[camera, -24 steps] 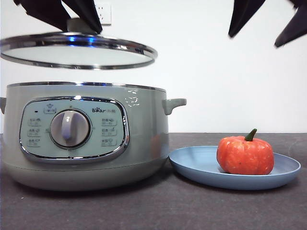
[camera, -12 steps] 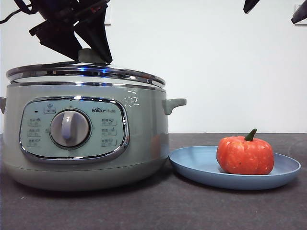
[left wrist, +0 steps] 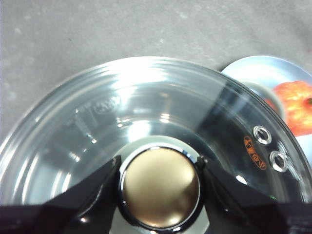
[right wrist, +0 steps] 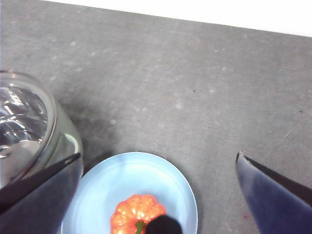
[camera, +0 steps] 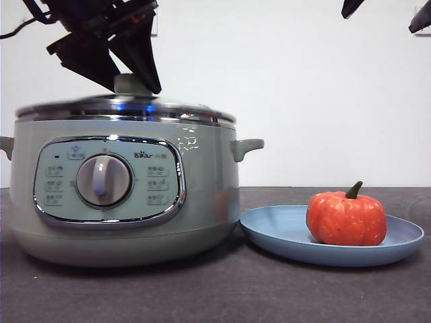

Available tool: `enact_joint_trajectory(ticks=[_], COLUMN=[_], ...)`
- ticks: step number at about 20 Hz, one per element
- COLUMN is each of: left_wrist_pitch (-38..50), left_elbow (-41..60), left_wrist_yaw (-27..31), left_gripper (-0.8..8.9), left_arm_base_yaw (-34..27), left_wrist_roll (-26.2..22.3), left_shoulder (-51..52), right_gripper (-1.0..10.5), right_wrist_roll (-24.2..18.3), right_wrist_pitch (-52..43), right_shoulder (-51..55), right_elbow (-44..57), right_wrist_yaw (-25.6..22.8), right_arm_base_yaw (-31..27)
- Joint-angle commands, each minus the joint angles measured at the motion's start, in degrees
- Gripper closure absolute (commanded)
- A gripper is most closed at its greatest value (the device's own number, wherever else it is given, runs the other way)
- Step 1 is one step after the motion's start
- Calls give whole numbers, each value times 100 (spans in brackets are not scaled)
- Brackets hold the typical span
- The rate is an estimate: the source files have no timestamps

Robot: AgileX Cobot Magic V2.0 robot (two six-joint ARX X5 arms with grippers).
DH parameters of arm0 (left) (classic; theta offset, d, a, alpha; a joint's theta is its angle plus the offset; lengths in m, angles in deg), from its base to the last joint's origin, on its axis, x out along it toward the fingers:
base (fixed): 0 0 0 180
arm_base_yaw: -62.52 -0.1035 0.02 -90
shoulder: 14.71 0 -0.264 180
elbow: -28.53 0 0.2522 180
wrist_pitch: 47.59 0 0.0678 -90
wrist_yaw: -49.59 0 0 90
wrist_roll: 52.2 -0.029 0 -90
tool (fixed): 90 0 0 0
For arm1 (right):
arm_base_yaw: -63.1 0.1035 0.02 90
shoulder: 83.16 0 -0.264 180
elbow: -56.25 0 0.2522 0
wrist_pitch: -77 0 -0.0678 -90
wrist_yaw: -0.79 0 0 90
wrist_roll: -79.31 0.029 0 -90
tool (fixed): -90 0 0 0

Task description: Take the pumpkin out from the steamer,put the pumpkin in the blue plate,close the lid

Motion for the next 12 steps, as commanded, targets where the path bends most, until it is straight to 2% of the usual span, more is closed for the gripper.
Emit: enact_joint_trajectory(ticks=[1,6,7,10,12], left_wrist_pitch=[-46,-378,-442,-525,-511], left_elbow=[79,79,79,79,76], left_wrist_yaw=[-20,17,20,326,619], left_gripper=[822,812,783,383,369], left_arm_base_yaw=[122,273,273,269,267], left_wrist_roll=[-114,-149,-149,-144,-144], left_shoulder=[-243,-240,-240,-227,-177], right_gripper=[349,349,349,349,349], right_wrist_roll=[35,35,35,35,35], right_wrist_pitch=[-24,-26,-28,-26,-26], right_shoulder=[13,13,13,13,13], right_elbow=[22,22,22,22,22], right_wrist_yaw=[-17,-17,-17,-17,-17], right_arm_base_yaw=[-2,-2,-2,-2,-2])
